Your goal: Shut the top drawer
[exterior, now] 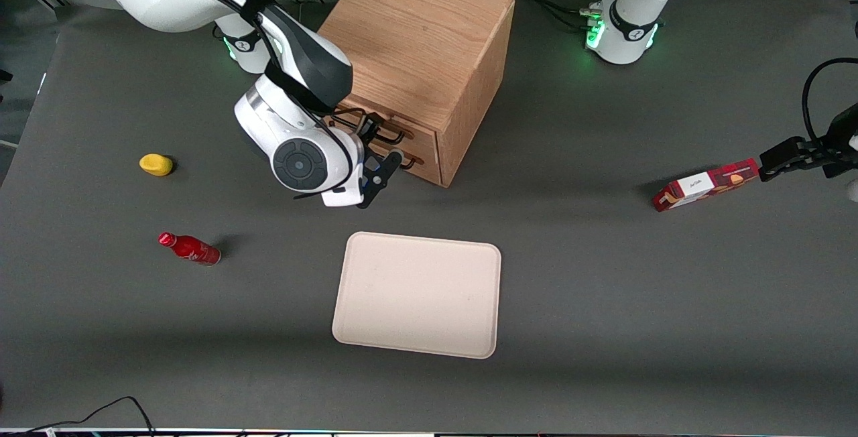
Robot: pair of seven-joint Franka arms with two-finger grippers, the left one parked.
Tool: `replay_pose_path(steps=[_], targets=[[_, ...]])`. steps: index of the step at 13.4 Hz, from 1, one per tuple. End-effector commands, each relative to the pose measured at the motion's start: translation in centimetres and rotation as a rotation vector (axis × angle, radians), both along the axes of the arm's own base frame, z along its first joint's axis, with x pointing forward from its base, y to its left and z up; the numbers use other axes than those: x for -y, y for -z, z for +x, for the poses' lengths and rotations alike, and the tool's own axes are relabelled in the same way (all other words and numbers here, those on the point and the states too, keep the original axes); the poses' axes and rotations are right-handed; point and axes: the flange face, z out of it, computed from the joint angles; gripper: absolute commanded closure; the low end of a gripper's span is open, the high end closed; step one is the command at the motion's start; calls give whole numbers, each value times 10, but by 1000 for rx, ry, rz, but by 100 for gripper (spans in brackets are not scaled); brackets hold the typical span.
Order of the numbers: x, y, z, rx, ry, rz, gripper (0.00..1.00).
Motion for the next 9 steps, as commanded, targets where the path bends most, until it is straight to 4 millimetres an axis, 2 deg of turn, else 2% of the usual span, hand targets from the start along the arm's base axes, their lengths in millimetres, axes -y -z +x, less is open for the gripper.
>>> replay_pose_path(steps=[1,6,8,9], targets=[[4,-24,3,-4,24,-8,0],[21,-71,23,55,111,-29,0],[47,-89,36,101,194,-66,0],[67,-100,44,134,235,-85,0]])
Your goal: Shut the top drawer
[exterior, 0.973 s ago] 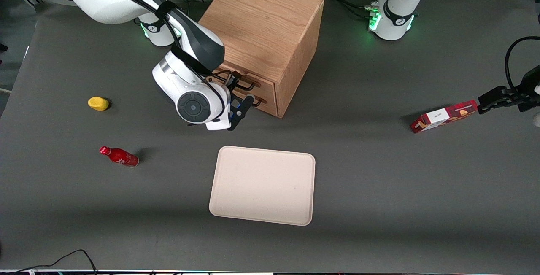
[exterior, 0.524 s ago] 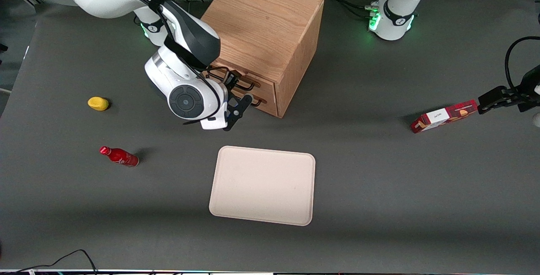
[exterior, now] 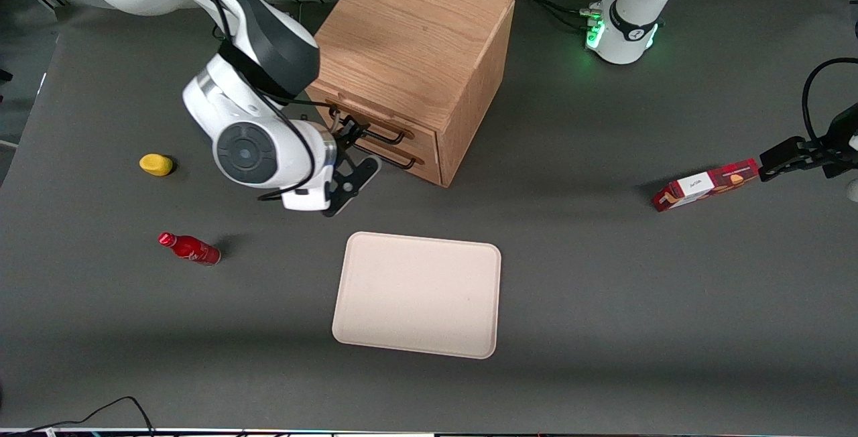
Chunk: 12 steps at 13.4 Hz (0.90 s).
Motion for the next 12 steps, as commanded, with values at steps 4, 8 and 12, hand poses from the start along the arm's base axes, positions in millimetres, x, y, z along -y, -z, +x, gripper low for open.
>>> replay_pose_path(steps=[4,8,12], targets=[[139,-66,41,152,293,-132,0],[261,-111,52,263,520,-199,0],[327,-132,37,355,643,-226,0]])
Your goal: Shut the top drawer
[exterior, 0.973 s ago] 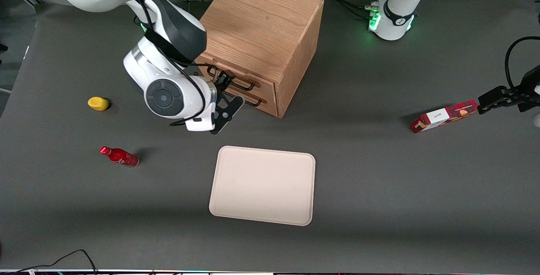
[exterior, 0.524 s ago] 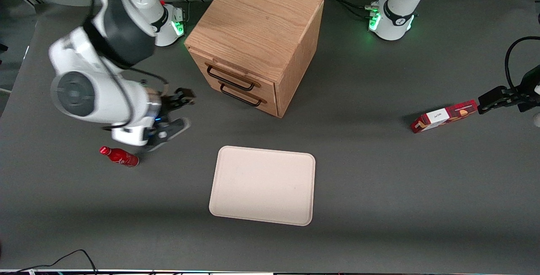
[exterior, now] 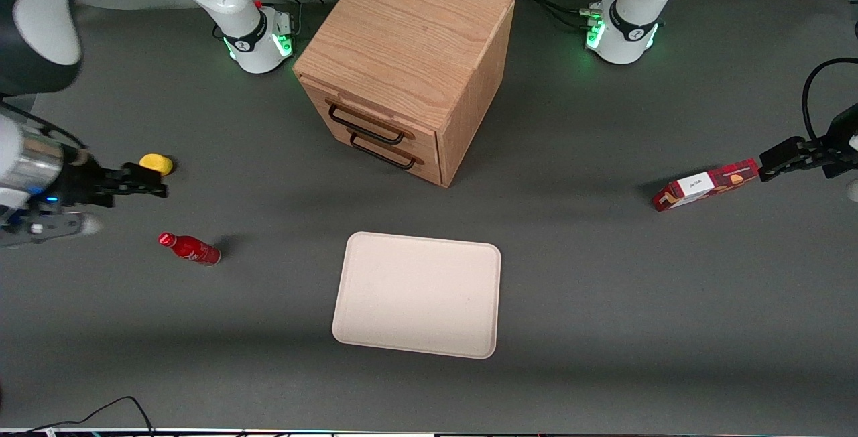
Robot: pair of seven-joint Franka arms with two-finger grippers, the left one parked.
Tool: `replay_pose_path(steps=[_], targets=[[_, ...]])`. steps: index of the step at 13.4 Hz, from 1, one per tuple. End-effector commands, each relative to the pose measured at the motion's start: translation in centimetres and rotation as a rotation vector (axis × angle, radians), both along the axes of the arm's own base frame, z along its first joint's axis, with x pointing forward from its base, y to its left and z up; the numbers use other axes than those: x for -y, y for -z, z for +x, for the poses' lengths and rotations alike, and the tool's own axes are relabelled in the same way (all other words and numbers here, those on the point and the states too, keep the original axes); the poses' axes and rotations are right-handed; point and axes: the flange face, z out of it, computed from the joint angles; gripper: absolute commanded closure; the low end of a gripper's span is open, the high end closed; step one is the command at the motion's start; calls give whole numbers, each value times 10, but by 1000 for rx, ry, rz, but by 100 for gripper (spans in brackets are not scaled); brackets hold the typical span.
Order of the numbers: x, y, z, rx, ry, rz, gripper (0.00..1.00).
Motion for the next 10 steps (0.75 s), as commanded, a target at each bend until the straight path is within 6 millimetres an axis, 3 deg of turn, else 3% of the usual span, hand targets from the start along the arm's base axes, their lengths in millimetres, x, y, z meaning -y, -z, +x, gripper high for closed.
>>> replay_pose_path(steps=[1,6,10], targets=[[23,-13,-24,74,63,-24,0],[55,-17,-60,180,120,-16,0],[62,-14,-67,170,135,-15,0]])
